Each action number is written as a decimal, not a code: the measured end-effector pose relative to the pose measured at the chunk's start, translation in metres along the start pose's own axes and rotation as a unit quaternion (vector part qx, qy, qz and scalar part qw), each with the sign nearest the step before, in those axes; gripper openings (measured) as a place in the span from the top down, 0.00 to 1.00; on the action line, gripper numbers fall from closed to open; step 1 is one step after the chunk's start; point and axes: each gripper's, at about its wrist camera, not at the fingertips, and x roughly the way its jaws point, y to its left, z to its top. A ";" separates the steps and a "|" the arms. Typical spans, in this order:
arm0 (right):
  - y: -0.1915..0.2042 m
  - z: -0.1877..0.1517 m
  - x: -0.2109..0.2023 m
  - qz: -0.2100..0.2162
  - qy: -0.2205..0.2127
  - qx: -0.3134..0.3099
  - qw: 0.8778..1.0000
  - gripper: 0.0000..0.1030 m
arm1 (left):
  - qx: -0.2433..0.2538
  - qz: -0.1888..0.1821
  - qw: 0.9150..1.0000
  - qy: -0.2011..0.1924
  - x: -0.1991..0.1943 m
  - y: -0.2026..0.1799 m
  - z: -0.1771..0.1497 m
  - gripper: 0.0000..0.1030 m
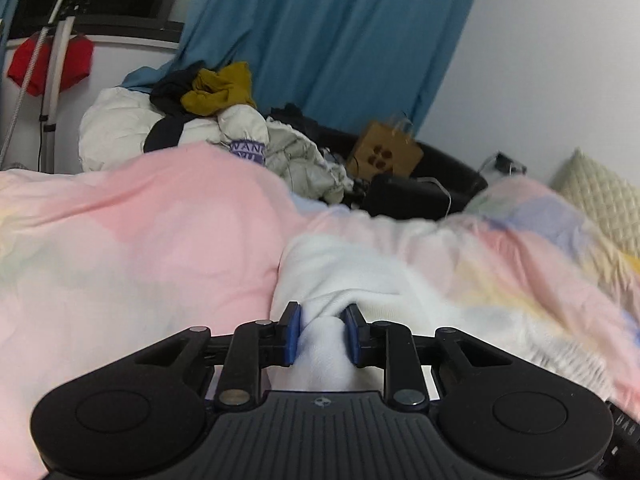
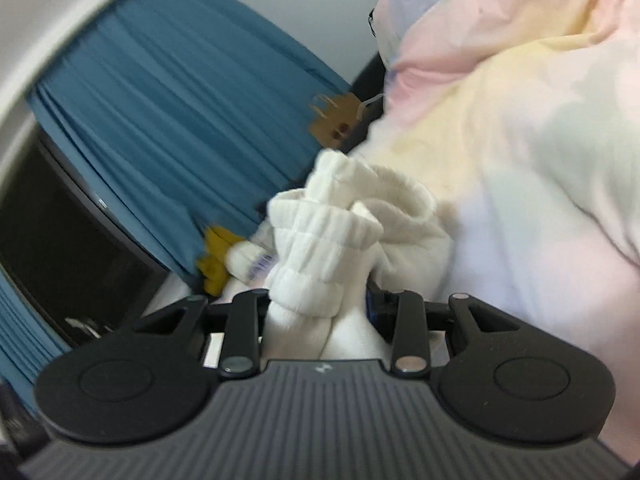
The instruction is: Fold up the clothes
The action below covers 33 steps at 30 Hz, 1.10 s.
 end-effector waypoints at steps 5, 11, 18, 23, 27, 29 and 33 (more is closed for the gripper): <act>-0.019 0.002 -0.011 -0.016 0.010 0.028 0.999 0.60 | 0.012 0.010 1.000 0.025 0.015 0.018 -0.021 0.69; -0.013 -0.002 -0.050 -0.064 0.034 0.108 0.991 0.48 | 0.041 0.012 0.999 0.025 -0.059 0.000 -0.017 0.64; 0.041 0.008 -0.107 -0.125 0.031 0.017 0.992 0.48 | 0.067 0.009 0.998 0.002 -0.170 -0.020 -0.014 0.57; 0.095 0.020 -0.161 -0.094 0.030 -0.099 0.990 0.48 | 0.081 0.004 0.997 -0.018 -0.251 -0.036 -0.017 0.55; 0.133 0.027 -0.205 -0.063 0.037 -0.197 0.978 0.48 | 0.092 0.000 0.995 -0.034 -0.316 -0.049 -0.020 0.47; 0.145 0.027 -0.228 -0.049 0.034 -0.225 0.972 0.48 | 0.097 -0.002 0.994 -0.042 -0.348 -0.055 -0.022 0.41; 0.165 0.018 -0.268 -0.029 0.039 -0.265 0.963 0.48 | 0.101 0.005 0.993 -0.055 -0.402 -0.061 -0.037 0.34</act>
